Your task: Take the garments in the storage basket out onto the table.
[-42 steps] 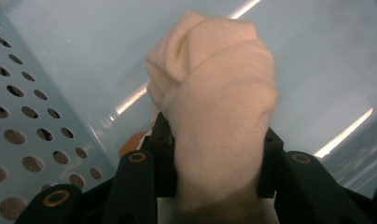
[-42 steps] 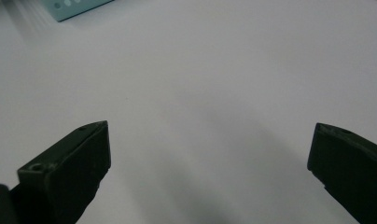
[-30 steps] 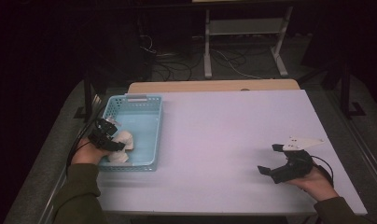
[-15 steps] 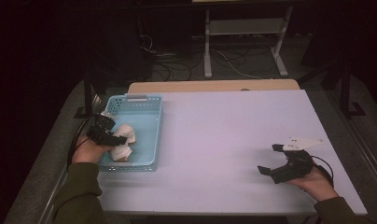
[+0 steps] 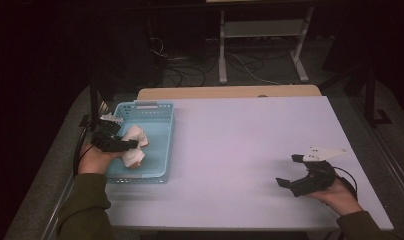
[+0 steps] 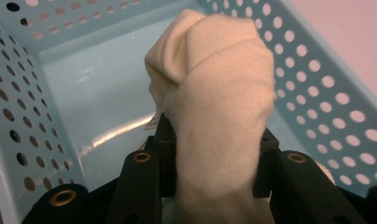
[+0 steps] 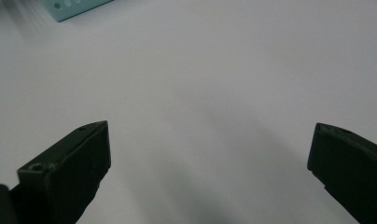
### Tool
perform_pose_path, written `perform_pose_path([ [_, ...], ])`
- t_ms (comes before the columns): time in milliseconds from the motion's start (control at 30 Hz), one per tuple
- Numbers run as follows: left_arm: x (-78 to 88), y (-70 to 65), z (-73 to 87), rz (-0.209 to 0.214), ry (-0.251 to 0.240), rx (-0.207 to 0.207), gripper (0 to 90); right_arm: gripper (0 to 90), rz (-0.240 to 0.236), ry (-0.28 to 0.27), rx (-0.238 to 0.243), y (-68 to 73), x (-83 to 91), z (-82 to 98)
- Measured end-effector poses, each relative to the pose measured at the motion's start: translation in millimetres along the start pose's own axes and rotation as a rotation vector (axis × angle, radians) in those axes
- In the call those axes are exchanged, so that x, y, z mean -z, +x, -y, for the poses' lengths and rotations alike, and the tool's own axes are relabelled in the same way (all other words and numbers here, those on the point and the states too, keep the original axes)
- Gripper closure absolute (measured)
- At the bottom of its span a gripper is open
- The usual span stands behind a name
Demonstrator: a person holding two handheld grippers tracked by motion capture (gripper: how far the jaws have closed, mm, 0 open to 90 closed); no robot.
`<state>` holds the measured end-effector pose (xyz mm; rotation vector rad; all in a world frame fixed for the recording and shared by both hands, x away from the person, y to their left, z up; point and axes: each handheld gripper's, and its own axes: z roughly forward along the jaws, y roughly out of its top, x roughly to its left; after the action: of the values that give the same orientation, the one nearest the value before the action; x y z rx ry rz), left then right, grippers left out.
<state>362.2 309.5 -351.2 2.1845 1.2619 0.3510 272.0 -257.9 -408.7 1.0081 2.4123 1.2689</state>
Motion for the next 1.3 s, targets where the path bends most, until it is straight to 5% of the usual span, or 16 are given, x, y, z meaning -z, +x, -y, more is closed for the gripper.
perform_pose_path([
  [167, 3.3, -3.4, -3.0, 0.021, -0.040, 0.026, 63.3, 0.0, -0.001, -0.002, 0.000, 0.0, 0.1, 0.0],
  [633, 9.8, -15.8, -12.4, 0.086, -0.107, 0.016, 63.3, 0.0, -0.001, 0.000, 0.002, 0.4, -0.2, 0.0],
  [1300, 7.1, -45.7, -32.3, 0.135, -0.164, -0.052, 63.3, 0.0, 0.001, -0.001, -0.001, -0.1, -0.7, 0.0],
])
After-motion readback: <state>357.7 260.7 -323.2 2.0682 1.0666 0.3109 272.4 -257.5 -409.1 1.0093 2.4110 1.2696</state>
